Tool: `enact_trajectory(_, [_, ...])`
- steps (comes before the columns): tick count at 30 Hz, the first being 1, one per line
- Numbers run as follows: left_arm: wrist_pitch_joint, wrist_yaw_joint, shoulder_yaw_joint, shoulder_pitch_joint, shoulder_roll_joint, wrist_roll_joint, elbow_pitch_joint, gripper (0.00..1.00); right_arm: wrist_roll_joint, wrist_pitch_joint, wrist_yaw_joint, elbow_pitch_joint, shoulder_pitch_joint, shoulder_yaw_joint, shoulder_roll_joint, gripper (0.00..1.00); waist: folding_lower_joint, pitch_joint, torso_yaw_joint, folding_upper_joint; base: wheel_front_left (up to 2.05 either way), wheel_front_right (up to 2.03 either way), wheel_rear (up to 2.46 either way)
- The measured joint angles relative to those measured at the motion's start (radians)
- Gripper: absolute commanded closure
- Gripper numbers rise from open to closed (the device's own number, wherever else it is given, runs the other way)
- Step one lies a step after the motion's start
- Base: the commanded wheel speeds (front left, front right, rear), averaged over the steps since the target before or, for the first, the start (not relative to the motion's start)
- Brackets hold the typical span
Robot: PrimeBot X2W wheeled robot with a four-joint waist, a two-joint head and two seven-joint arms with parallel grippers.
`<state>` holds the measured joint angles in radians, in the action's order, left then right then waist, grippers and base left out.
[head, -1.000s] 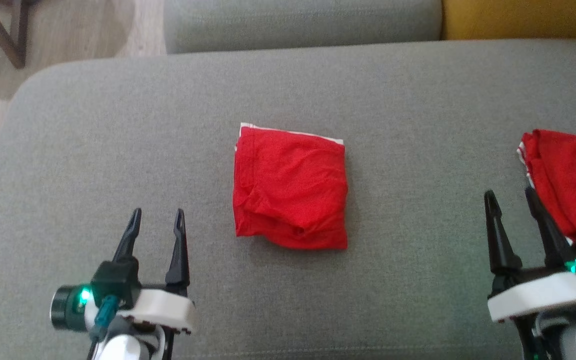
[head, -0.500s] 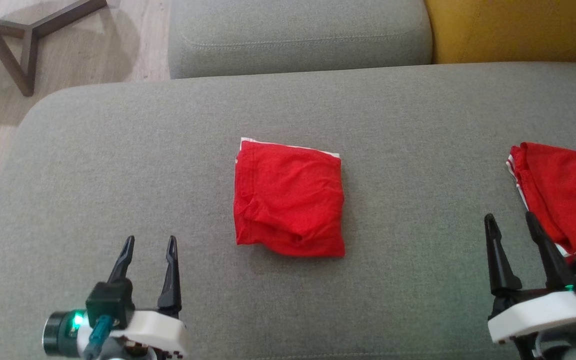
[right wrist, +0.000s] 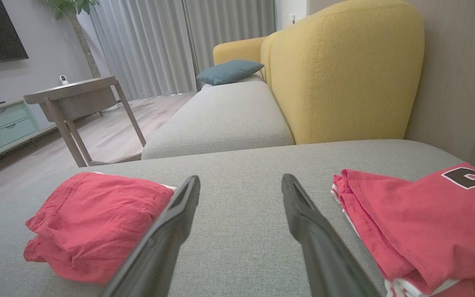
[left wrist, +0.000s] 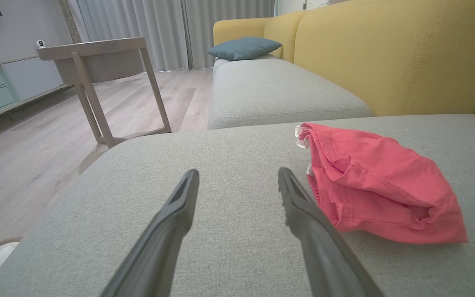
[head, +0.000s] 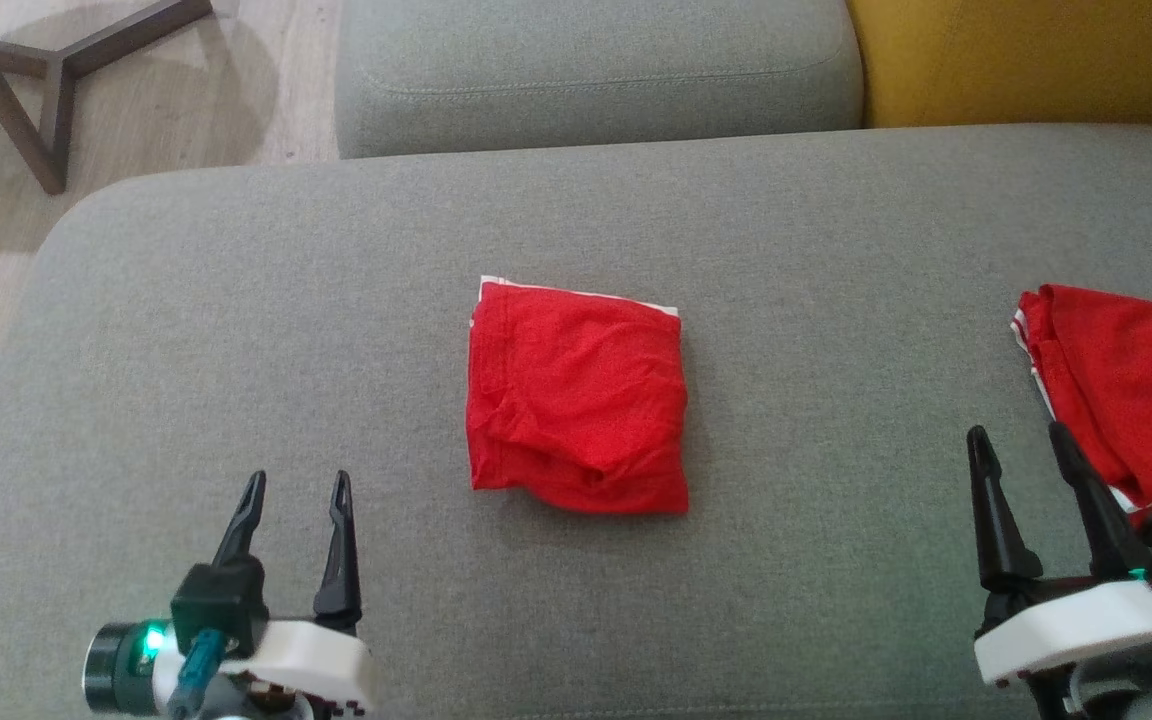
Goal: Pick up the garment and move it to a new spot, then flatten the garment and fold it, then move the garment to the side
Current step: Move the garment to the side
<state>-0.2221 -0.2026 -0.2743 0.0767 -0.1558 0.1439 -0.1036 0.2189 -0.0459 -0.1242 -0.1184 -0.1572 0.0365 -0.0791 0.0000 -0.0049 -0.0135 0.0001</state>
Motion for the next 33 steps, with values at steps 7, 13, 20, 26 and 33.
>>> enact_trajectory(7, [0.0,-0.008,-0.003,-0.001,-0.004,0.0,0.004,0.0,0.0,-0.004,0.0,0.0,0.0,0.004,0.002,0.0,0.0,0.003,0.002,0.0,0.0,0.0,0.0])
enact_trajectory(13, [0.0,-0.009,-0.009,-0.022,-0.005,-0.001,0.017,0.0,0.005,-0.01,0.0,0.013,0.003,0.017,0.002,0.0,0.0,0.035,0.02,0.0,0.0,0.0,0.0])
enact_trajectory(20, [-0.017,-0.01,-0.02,-0.129,0.004,-0.012,0.039,0.0,0.048,-0.016,0.0,0.146,0.133,-0.026,-0.001,0.0,0.0,0.12,0.057,0.0,0.0,0.0,0.0])
enact_trajectory(26, [-0.026,-0.008,-0.039,-0.2,0.037,-0.014,0.028,0.0,0.082,-0.015,0.0,0.301,0.317,-0.158,-0.014,0.0,0.0,0.192,0.117,0.0,0.0,0.0,0.0])
enact_trajectory(33, [-0.027,-0.007,-0.054,-0.252,0.064,-0.029,0.016,0.0,0.143,-0.045,0.0,0.487,0.447,-0.28,-0.033,0.0,0.0,0.25,0.195,0.0,0.0,0.0,0.0])
